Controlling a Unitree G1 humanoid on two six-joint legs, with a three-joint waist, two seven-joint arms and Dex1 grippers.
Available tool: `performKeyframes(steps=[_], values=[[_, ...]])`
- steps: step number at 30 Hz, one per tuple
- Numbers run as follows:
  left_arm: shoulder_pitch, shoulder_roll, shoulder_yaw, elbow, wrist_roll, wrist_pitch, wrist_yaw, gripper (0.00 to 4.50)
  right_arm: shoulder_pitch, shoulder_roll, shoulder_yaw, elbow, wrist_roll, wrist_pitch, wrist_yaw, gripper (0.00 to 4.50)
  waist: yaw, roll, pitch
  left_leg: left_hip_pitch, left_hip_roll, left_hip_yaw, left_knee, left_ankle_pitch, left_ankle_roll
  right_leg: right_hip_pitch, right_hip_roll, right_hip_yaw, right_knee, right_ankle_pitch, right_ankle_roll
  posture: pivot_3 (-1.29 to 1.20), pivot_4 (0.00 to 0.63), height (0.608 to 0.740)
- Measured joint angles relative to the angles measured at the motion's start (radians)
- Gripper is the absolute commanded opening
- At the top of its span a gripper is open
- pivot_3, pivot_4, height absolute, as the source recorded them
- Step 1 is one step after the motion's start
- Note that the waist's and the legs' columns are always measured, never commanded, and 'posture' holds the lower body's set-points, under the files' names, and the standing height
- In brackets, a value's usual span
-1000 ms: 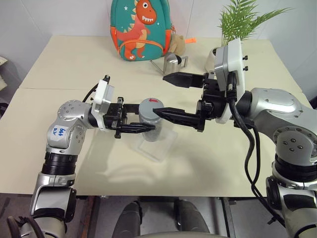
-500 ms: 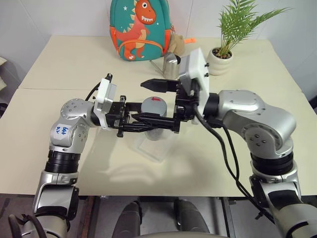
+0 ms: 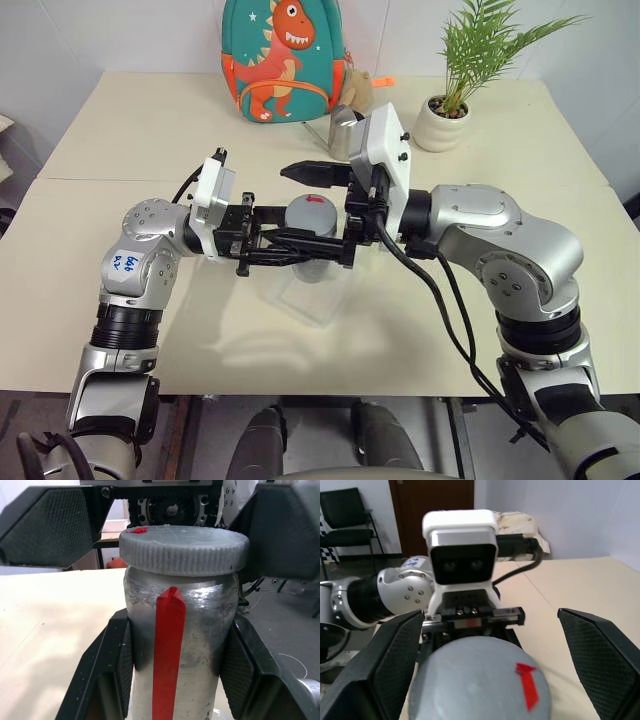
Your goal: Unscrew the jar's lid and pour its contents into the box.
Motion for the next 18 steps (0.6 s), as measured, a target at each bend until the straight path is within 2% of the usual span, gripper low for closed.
performKeyframes(steps=[18], values=[[0.0, -0.004, -0.001, 0.019, 0.002, 0.0, 0.01, 1.94, 0.052, -0.12, -0.077, -0.079, 0.052, 0.063, 0.004, 4.48, 0.0, 0.0, 0.0, 0.0, 0.0, 0.0, 0.0, 0.0, 0.0, 0.0, 0.0, 0.0, 0.0, 0.0, 0.0, 0.0, 0.15, 0.74]])
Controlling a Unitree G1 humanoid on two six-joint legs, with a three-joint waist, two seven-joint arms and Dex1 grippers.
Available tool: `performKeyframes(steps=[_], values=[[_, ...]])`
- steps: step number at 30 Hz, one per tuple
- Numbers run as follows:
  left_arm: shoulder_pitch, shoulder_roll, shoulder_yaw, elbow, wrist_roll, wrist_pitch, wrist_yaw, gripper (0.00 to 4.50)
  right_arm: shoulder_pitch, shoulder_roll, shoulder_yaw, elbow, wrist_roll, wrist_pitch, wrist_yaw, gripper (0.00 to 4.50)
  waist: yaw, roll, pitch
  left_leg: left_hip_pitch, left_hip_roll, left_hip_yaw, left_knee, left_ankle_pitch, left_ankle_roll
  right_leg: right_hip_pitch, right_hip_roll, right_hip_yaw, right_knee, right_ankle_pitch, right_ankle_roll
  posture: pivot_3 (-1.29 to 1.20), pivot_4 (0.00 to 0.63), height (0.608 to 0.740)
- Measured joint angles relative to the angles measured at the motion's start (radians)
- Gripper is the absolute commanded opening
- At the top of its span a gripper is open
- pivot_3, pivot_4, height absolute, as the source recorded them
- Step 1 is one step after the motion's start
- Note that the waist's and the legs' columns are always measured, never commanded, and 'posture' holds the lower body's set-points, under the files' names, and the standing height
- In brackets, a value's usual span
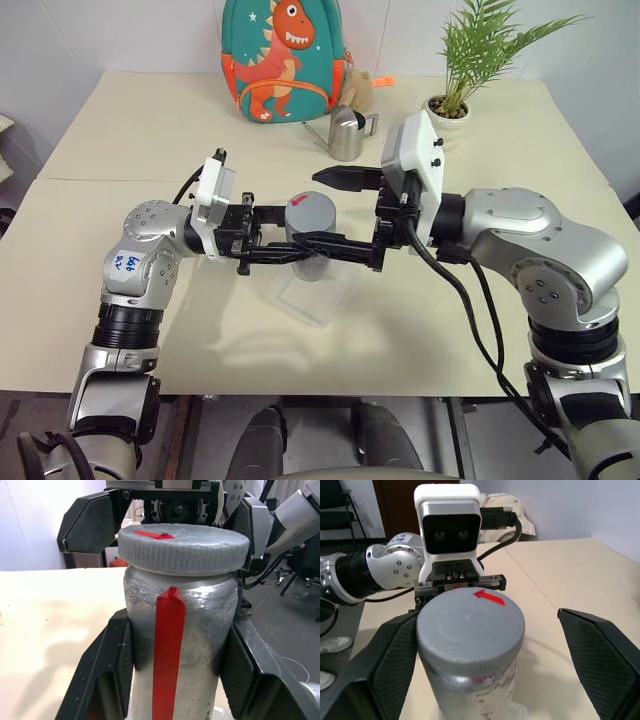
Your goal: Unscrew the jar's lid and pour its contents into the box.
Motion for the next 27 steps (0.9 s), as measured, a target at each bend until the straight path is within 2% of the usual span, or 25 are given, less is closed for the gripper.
performKeyframes(steps=[9, 27], values=[[0.0, 0.0, 0.0, 0.0, 0.0, 0.0, 0.0, 1.94, 0.018, -0.035, -0.028, -0.023, 0.033, 0.027, -0.001, 4.48, 0.0, 0.0, 0.0, 0.0, 0.0, 0.0, 0.0, 0.0, 0.0, 0.0, 0.0, 0.0, 0.0, 0.0, 0.0, 0.0, 0.15, 0.74], [0.012, 0.001, -0.006, -0.009, 0.0, -0.001, -0.012, 1.94, 0.079, -0.184, -0.119, -0.054, 0.087, 0.065, 0.015, 4.48, 0.002, 0.0, 0.0, 0.0, 0.0, 0.0, 0.0, 0.0, 0.0, 0.0, 0.0, 0.0, -0.001, 0.0, 0.0, 0.0, 0.15, 0.74]])
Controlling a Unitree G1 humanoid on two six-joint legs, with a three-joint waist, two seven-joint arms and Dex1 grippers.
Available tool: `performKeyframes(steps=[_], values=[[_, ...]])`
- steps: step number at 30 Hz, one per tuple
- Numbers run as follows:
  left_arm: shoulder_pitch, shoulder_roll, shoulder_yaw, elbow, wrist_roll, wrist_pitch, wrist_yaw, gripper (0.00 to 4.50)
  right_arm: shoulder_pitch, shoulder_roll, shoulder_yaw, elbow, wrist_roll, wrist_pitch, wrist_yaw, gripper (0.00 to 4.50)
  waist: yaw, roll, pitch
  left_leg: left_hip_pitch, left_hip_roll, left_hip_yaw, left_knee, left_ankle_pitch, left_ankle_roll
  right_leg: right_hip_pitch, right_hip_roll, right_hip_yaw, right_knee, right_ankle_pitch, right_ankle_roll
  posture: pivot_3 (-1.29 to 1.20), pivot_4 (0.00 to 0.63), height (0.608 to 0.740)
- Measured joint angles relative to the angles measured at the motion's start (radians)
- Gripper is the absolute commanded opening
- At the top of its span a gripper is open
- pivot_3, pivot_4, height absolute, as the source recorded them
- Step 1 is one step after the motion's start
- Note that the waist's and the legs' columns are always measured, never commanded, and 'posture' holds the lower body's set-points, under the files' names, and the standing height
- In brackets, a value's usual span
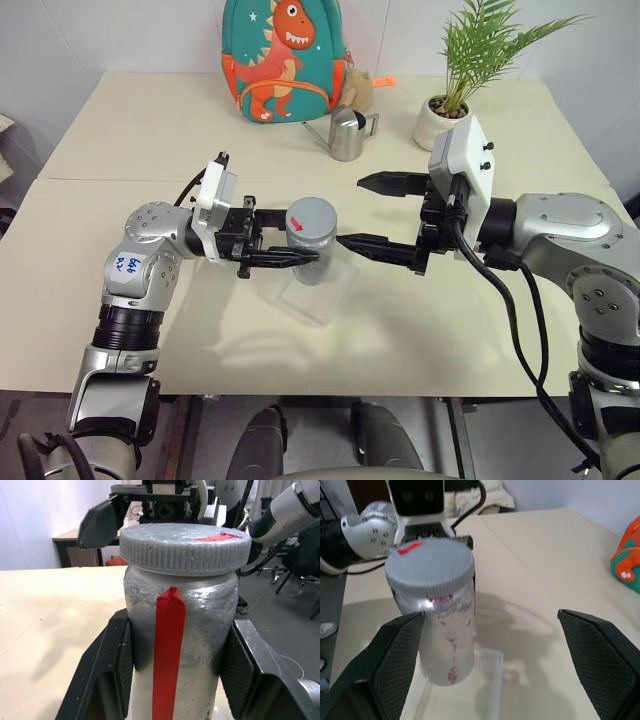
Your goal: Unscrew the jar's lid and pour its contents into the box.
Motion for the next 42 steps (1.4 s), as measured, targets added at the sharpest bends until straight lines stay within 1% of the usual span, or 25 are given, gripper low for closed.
performKeyframes(steps=[4, 10, 13, 16, 19, 26, 34, 42], values=[[0.006, 0.0, 0.0, 0.0, 0.0, 0.0, 0.0, 1.94, 0.005, -0.032, -0.028, 0.0, 0.005, 0.0, 0.011, 4.48, 0.0, 0.0, 0.0, 0.0, 0.0, 0.0, 0.0, 0.0, 0.0, 0.0, 0.0, 0.0, 0.0, 0.0, 0.0, 0.0, 0.15, 0.74], [0.006, 0.0, 0.0, 0.0, 0.0, -0.003, -0.002, 1.94, 0.0, -0.035, -0.062, 0.004, 0.054, 0.006, 0.015, 4.48, 0.0, 0.0, 0.0, 0.0, 0.0, 0.0, 0.0, 0.0, 0.0, 0.0, 0.0, 0.0, 0.0, 0.0, 0.0, 0.0, 0.15, 0.74], [0.006, -0.002, -0.001, 0.001, 0.0, -0.01, -0.006, 1.94, -0.031, 0.005, -0.067, 0.009, 0.098, 0.019, -0.011, 4.48, -0.002, 0.0, 0.0, 0.0, 0.0, 0.0, 0.0, 0.0, 0.0, 0.0, 0.0, 0.0, 0.0, 0.0, 0.0, 0.0, 0.15, 0.74], [0.006, -0.006, -0.002, 0.004, 0.0, -0.015, -0.01, 1.94, -0.062, 0.07, -0.061, 0.013, 0.136, 0.028, -0.054, 4.48, -0.002, 0.0, 0.0, 0.0, 0.0, 0.0, 0.0, 0.0, 0.0, 0.0, 0.0, 0.0, 0.001, 0.0, 0.0, 0.0, 0.15, 0.74], [0.005, -0.009, -0.004, 0.008, 0.0, -0.019, -0.013, 1.94, -0.088, 0.119, -0.039, 0.015, 0.149, 0.041, -0.087, 4.48, -0.001, 0.0, 0.0, 0.0, 0.0, 0.0, 0.0, 0.0, 0.0, 0.0, 0.0, 0.0, 0.0, 0.0, 0.0, 0.0, 0.15, 0.74], [-0.006, -0.011, -0.01, 0.01, 0.0, -0.021, -0.013, 1.94, -0.092, 0.162, 0.023, 0.026, 0.147, 0.05, -0.1, 4.48, 0.0, 0.0, 0.0, 0.0, 0.0, 0.0, 0.0, 0.0, 0.0, 0.0, 0.0, 0.0, 0.001, 0.0, 0.0, 0.0, 0.15, 0.74], [-0.006, -0.011, -0.01, 0.01, 0.0, -0.018, -0.009, 1.94, -0.101, 0.2, 0.091, 0.032, 0.107, 0.042, -0.103, 4.48, -0.002, 0.0, 0.0, 0.0, 0.0, 0.0, 0.0, 0.0, 0.0, 0.0, 0.0, 0.0, 0.001, 0.0, 0.0, 0.0, 0.15, 0.74], [-0.006, -0.01, -0.01, 0.009, 0.0, -0.011, -0.004, 1.94, -0.103, 0.202, 0.1, 0.039, 0.056, 0.04, -0.101, 4.48, -0.001, 0.0, 0.0, 0.0, 0.0, 0.0, 0.0, 0.0, 0.0, 0.0, 0.0, 0.0, 0.001, 0.0, 0.0, 0.0, 0.15, 0.74]])
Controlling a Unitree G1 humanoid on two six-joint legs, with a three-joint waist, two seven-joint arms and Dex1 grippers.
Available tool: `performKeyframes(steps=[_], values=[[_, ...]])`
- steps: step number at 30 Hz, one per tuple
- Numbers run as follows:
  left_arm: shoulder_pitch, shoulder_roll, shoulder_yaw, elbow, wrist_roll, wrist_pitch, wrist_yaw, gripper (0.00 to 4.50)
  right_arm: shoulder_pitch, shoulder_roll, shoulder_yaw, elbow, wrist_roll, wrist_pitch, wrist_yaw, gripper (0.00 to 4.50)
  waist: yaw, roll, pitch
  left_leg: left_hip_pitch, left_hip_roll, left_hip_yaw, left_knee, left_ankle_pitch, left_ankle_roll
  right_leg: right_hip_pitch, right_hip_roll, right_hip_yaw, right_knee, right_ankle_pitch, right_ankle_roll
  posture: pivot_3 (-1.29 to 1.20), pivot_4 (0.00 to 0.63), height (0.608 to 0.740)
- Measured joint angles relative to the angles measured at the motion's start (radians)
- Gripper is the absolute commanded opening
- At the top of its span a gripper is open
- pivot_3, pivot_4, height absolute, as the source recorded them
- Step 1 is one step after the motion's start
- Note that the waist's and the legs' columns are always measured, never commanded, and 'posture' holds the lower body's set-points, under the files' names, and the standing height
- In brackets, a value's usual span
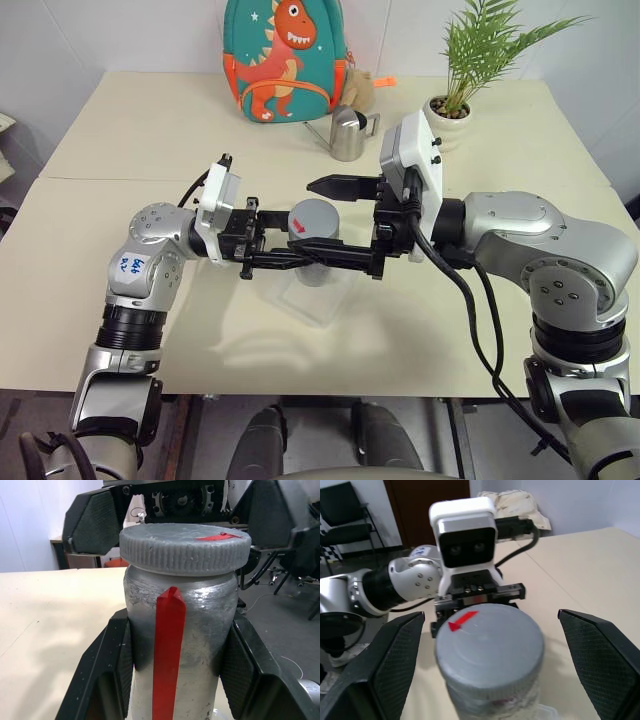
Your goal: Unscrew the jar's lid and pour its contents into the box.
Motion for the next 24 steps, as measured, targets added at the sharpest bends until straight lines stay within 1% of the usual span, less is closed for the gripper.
performKeyframes(steps=[7, 15, 18, 24], values=[[0.0, 0.001, 0.0, 0.0, 0.0, 0.0, 0.004, 1.94, 0.0, -0.039, 0.0, -0.001, -0.028, 0.001, 0.027, 4.48, -0.001, 0.0, 0.0, 0.0, 0.0, 0.0, 0.0, 0.0, 0.0, 0.0, 0.0, 0.0, 0.0, 0.0, 0.0, 0.0, 0.15, 0.74], [0.0, 0.001, 0.0, 0.0, 0.0, 0.0, 0.006, 1.94, -0.009, -0.055, 0.0, -0.001, -0.028, 0.001, 0.055, 4.48, 0.0, 0.0, 0.0, 0.0, 0.0, 0.0, 0.0, 0.0, 0.0, 0.0, 0.0, 0.0, 0.0, 0.0, 0.0, 0.0, 0.15, 0.74], [0.0, 0.001, 0.0, 0.0, 0.0, 0.0, 0.006, 1.94, -0.015, -0.056, 0.0, 0.0, -0.028, 0.001, 0.061, 3.91, -0.001, 0.0, 0.0, 0.0, 0.0, 0.0, 0.0, 0.0, 0.0, 0.0, 0.0, 0.0, 0.0, 0.0, 0.0, 0.0, 0.15, 0.74], [0.0, 0.001, 0.0, 0.0, 0.0, 0.0, 0.008, 1.94, -0.022, -0.056, 0.0, -0.001, -0.029, 0.001, 0.067, 3.91, 0.0, 0.0, 0.0, 0.0, 0.0, 0.0, 0.0, 0.0, 0.0, 0.0, 0.0, 0.0, 0.0, 0.0, 0.0, 0.0, 0.15, 0.74]])
